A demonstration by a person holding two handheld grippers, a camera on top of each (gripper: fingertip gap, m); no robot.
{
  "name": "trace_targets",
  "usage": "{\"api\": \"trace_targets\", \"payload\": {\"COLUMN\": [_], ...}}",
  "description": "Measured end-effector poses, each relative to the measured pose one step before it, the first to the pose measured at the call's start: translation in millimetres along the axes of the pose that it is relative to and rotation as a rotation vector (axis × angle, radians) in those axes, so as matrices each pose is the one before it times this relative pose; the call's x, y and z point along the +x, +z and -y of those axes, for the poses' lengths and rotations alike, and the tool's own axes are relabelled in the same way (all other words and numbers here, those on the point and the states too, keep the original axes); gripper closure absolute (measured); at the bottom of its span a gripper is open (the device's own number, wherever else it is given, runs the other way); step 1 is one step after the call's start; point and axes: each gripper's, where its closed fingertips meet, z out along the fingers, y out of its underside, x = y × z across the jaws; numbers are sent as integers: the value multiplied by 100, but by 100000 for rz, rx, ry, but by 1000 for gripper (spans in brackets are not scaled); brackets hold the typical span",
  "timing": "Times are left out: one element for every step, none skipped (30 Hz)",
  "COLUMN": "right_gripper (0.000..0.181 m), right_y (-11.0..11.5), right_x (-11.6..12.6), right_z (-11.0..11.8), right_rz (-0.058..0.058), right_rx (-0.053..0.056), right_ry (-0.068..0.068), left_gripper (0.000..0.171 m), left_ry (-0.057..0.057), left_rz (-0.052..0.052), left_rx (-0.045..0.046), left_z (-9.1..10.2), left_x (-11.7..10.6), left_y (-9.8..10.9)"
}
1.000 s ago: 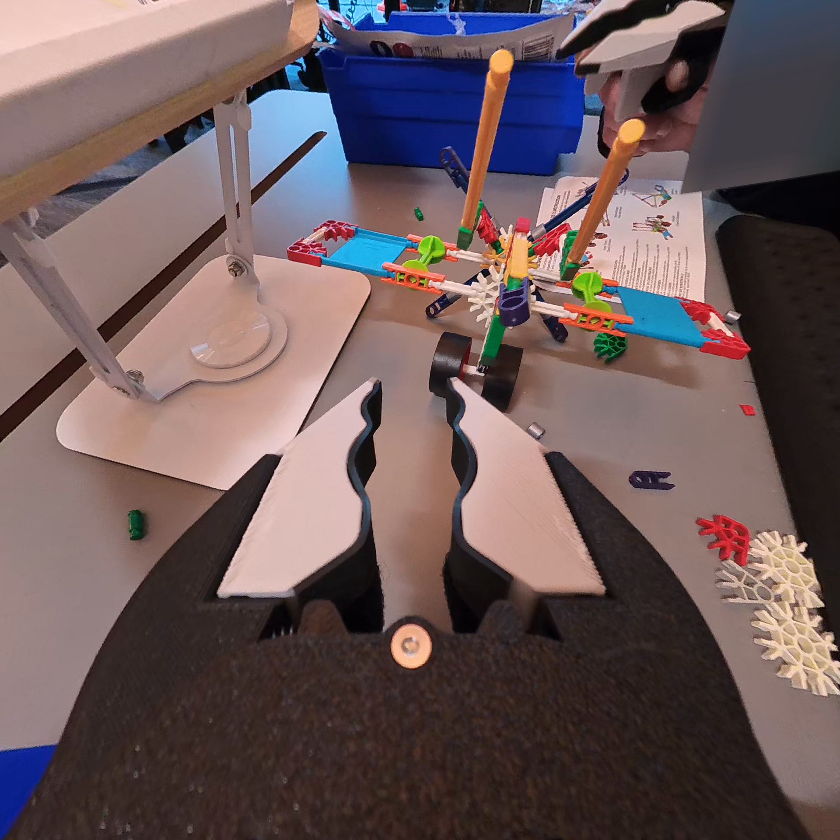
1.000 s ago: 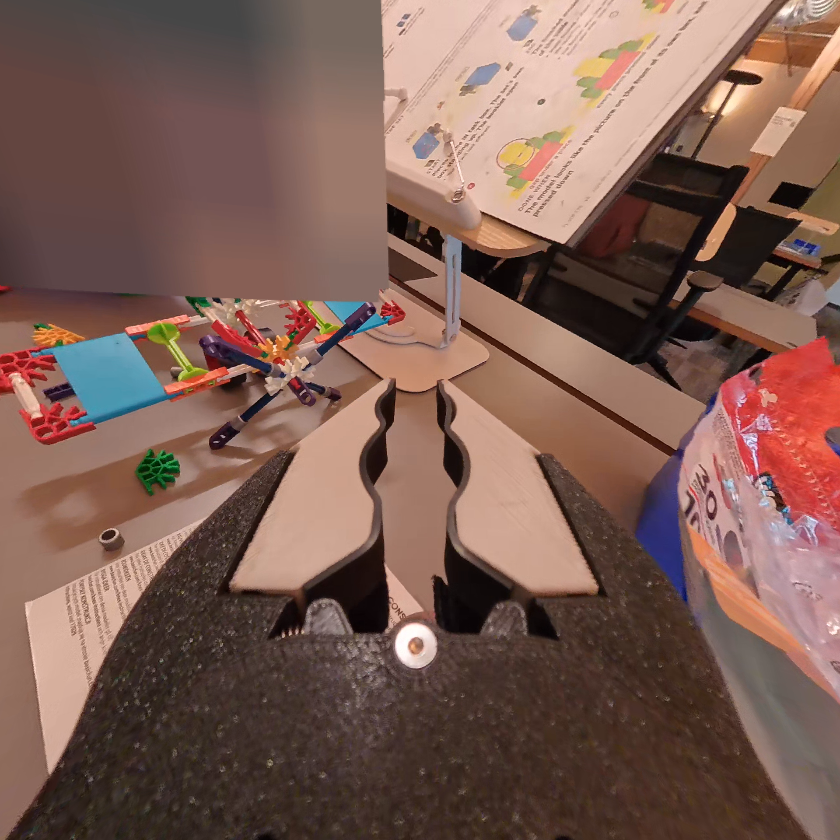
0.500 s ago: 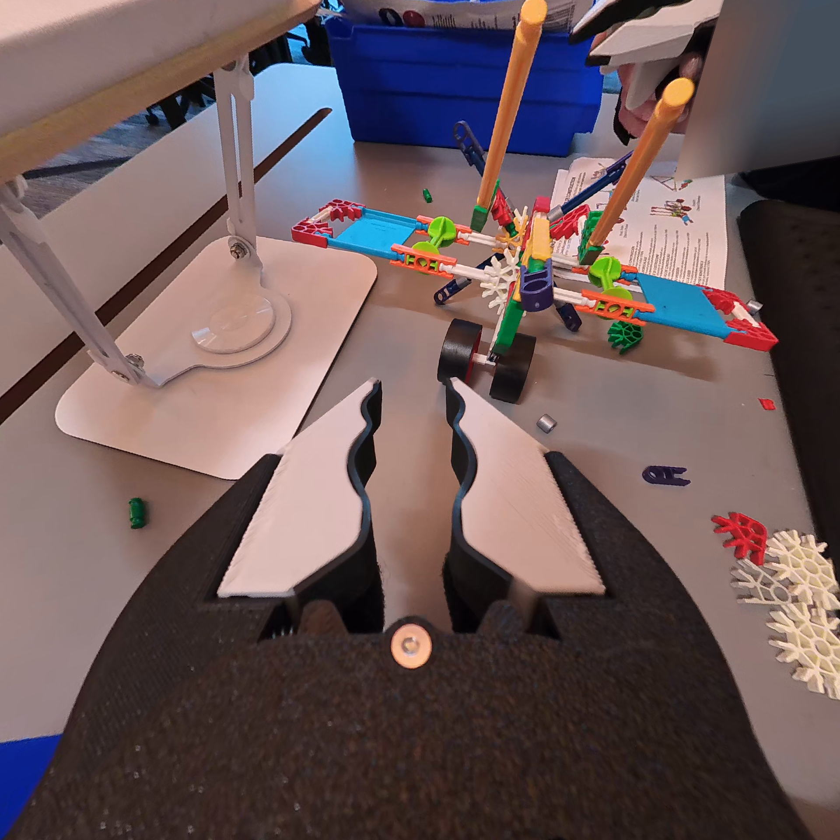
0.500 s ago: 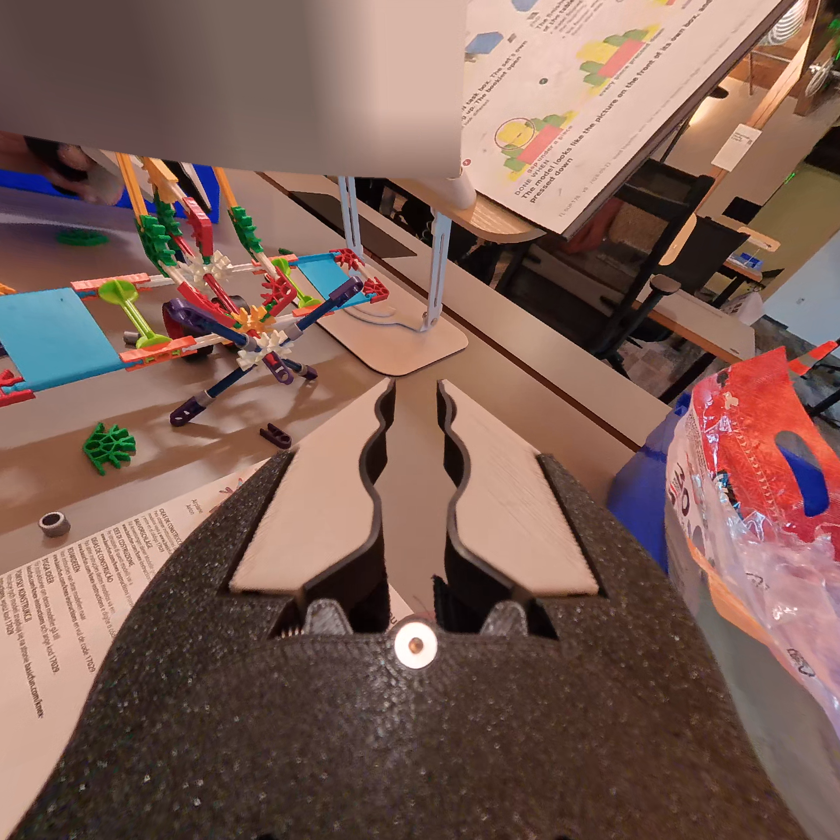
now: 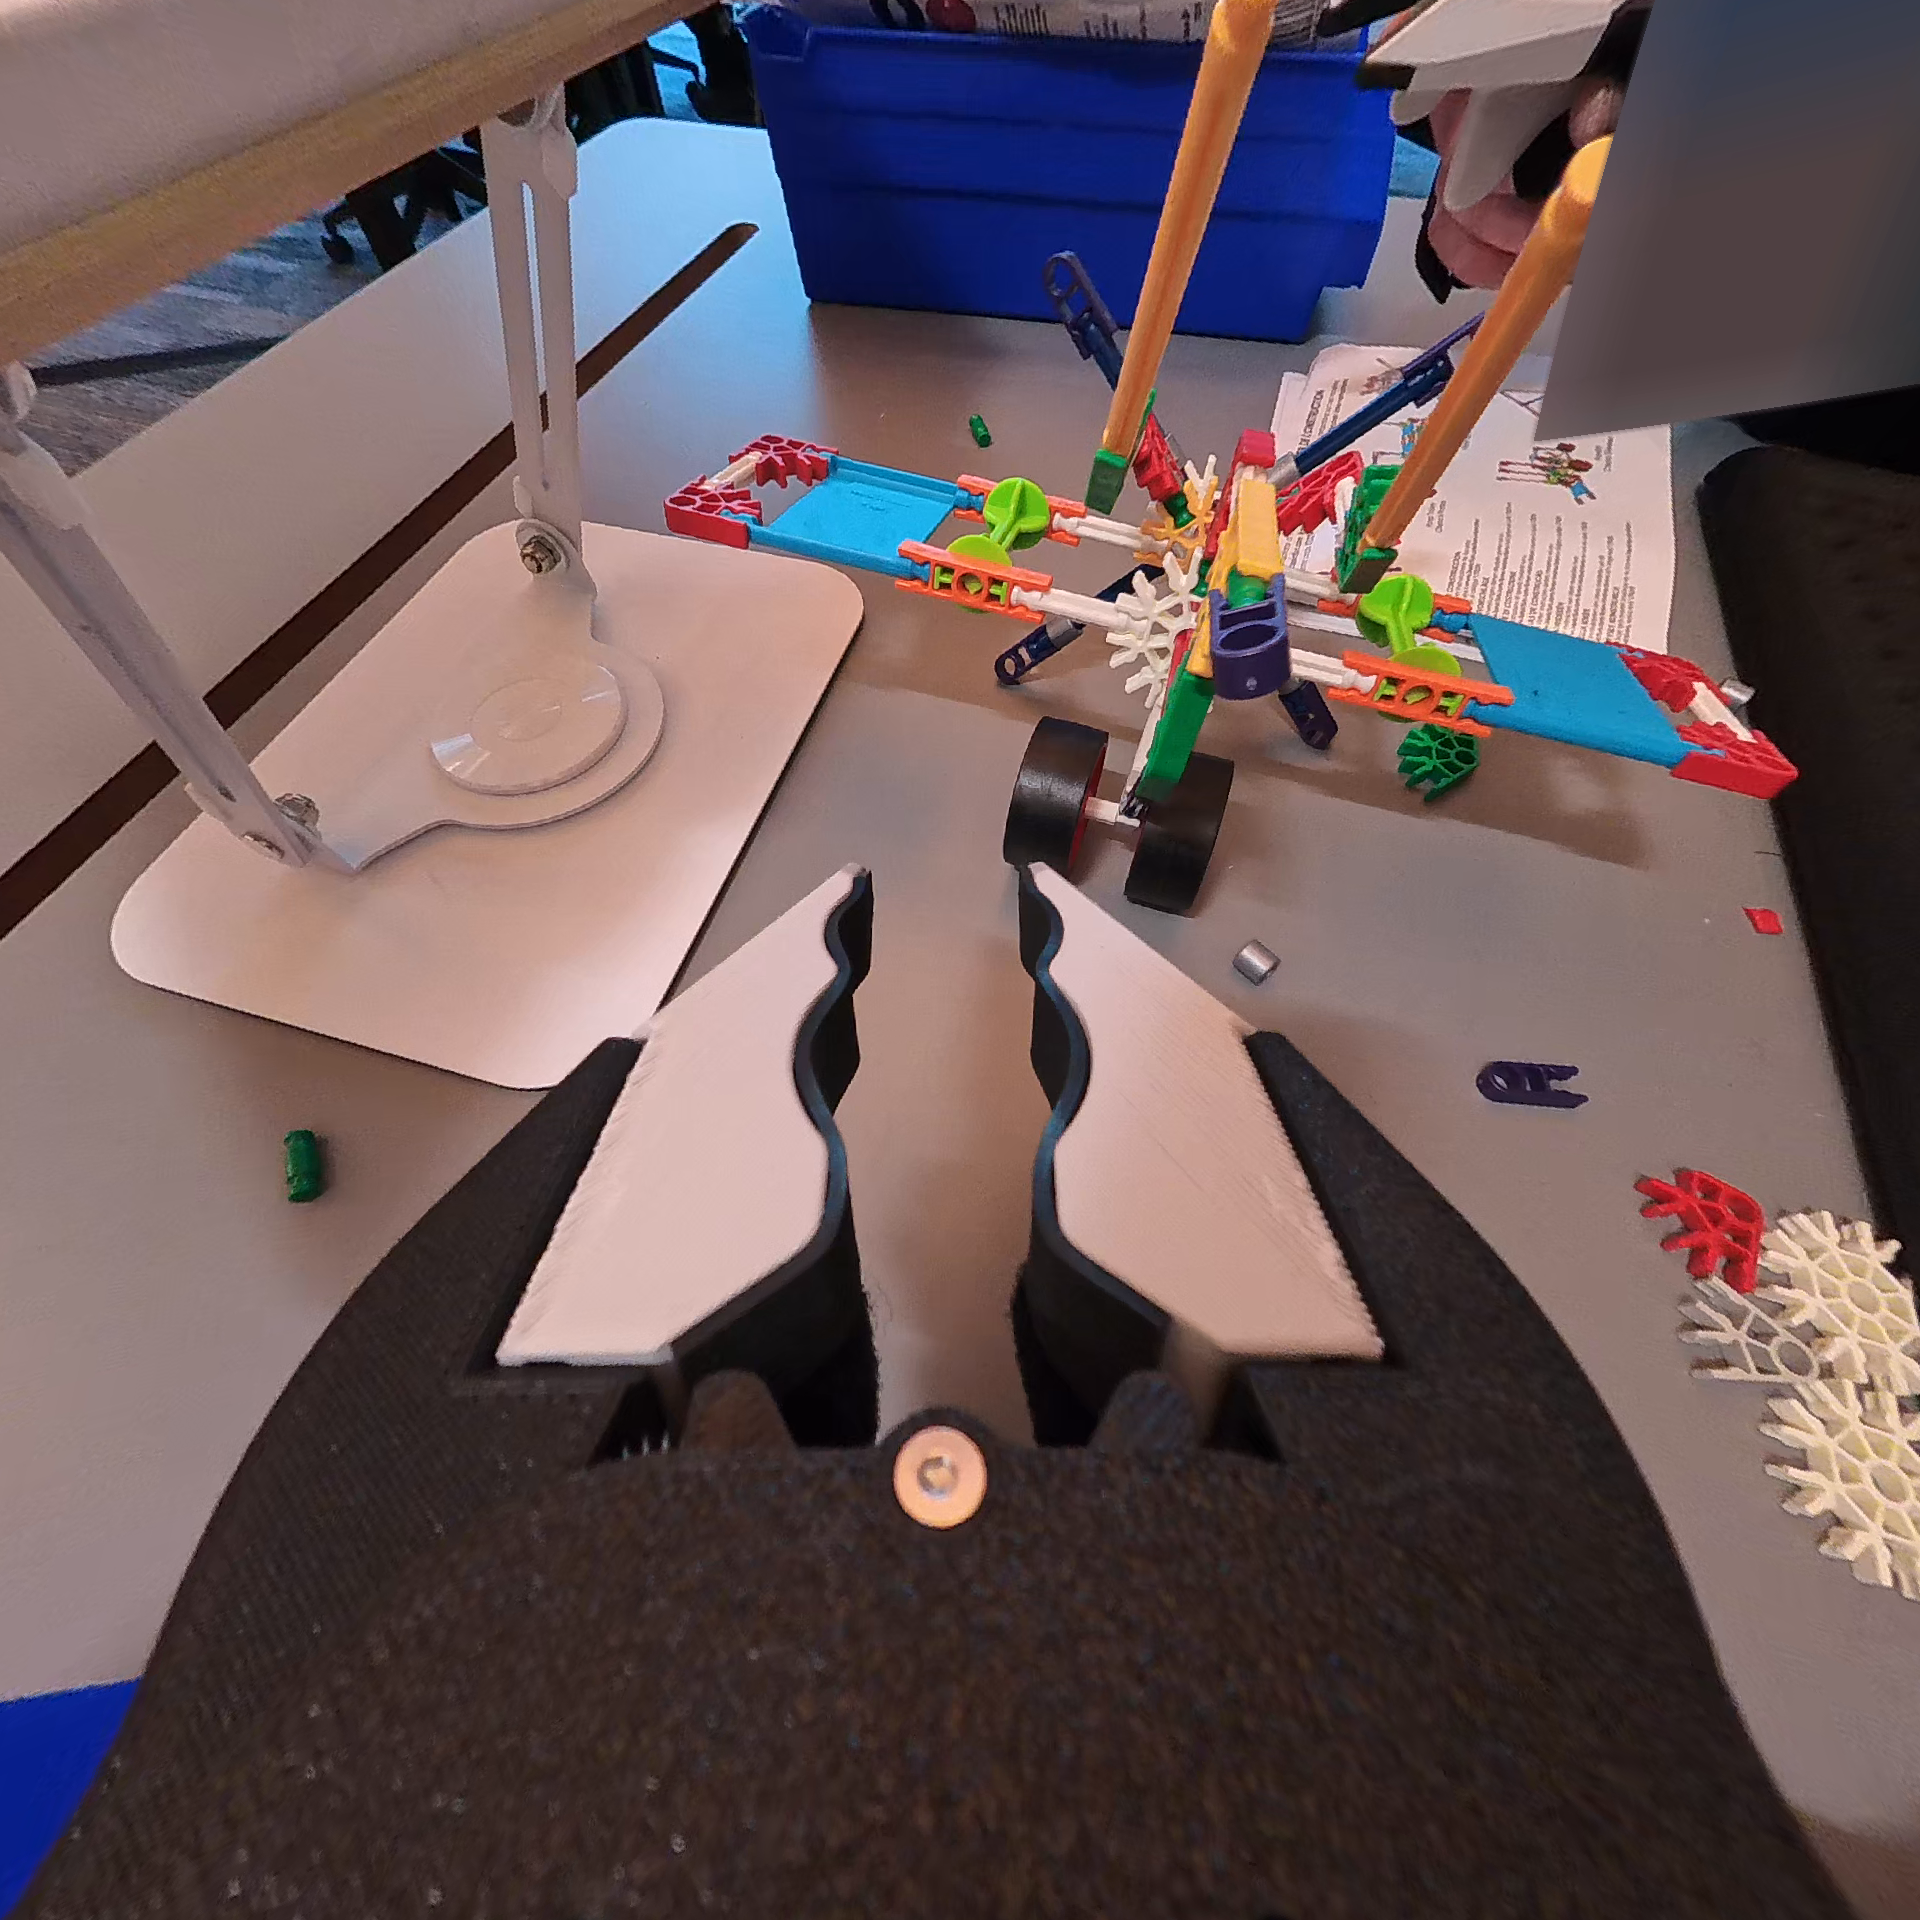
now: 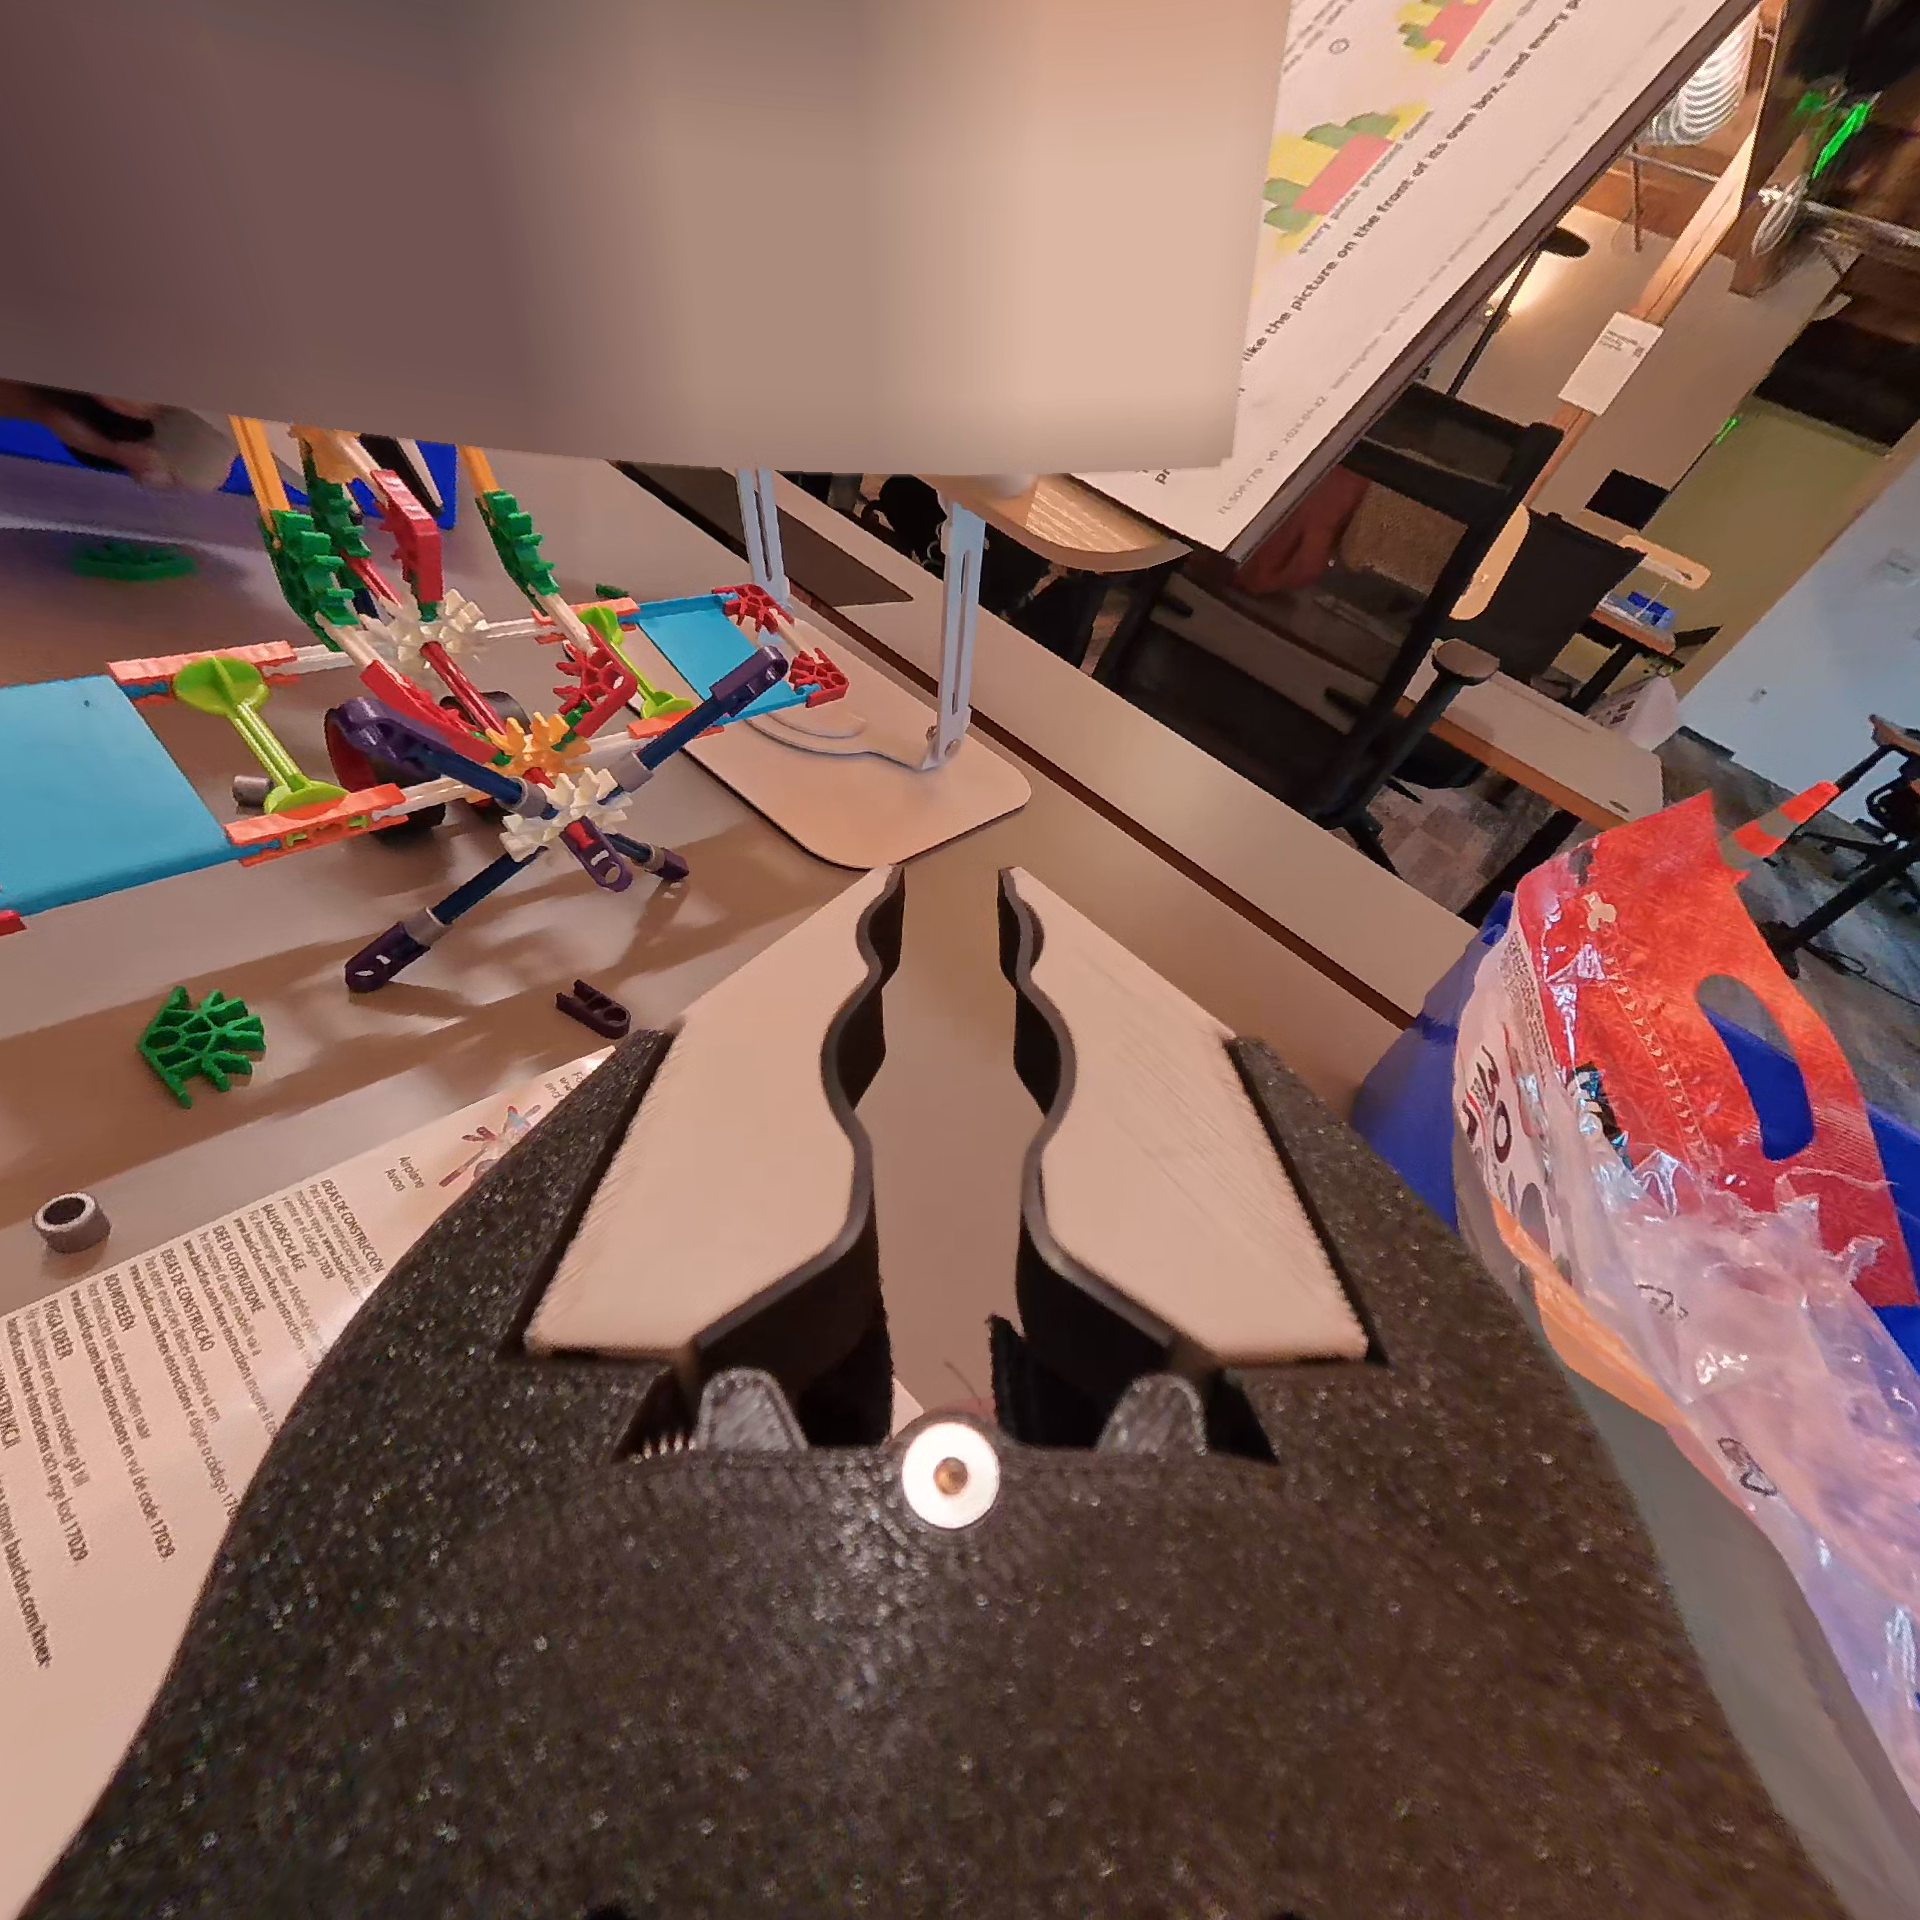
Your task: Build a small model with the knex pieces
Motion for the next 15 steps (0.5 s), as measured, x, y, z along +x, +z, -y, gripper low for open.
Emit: {"api": "trace_targets", "payload": {"right_gripper": [163,163,163,163,163,163,163,163,163,163,163,163,163,163,163], "right_y": [-12,-23,-23,-11,-1,-5,-9,-4,-5,-5,-2,9,7,-2,-10], "right_x": [72,40,-13,13,30,27,4,-4,21,30,17,11,34,34,12], "right_z": [-12,34,33,8,-1,10,0,5,-10,-9,-17,-19,-35,-15,-1], "right_rz": [-270,-189,157,-63,-286,-269,-19,23,-120,-216,-93,-11,-185,-269,-55], "right_rx": [-56,150,146,-1,-79,4,8,-32,-72,-89,-52,-145,-198,-62,-4], "right_ry": [84,-58,10,-41,-254,-269,-45,53,-54,-132,-98,-78,-112,-129,-82], "left_gripper": [144,144,144,144,144,144,144,144,144,144,144,144,144,144,144], "left_ry": [-42,2,-95,-93,-42,-52,-53,-62,-113,-82,-24,-28,-73,-92,-32], "left_rz": [21,-19,-73,-10,42,19,-8,30,0,-64,-39,-1,-105,-73,-83], "left_rx": [-224,-216,-42,-11,-96,-94,-30,17,-14,-120,-153,-120,-48,-21,-146], "left_z": [-46,-44,-11,-17,-19,-23,-6,-12,-17,-31,-44,-30,-12,-18,-30], "left_x": [-19,-6,2,-17,-18,-12,-18,-11,-14,0,-8,-3,5,-8,-3], "left_y": [45,47,31,36,27,18,17,17,14,30,32,32,30,35,37]}}
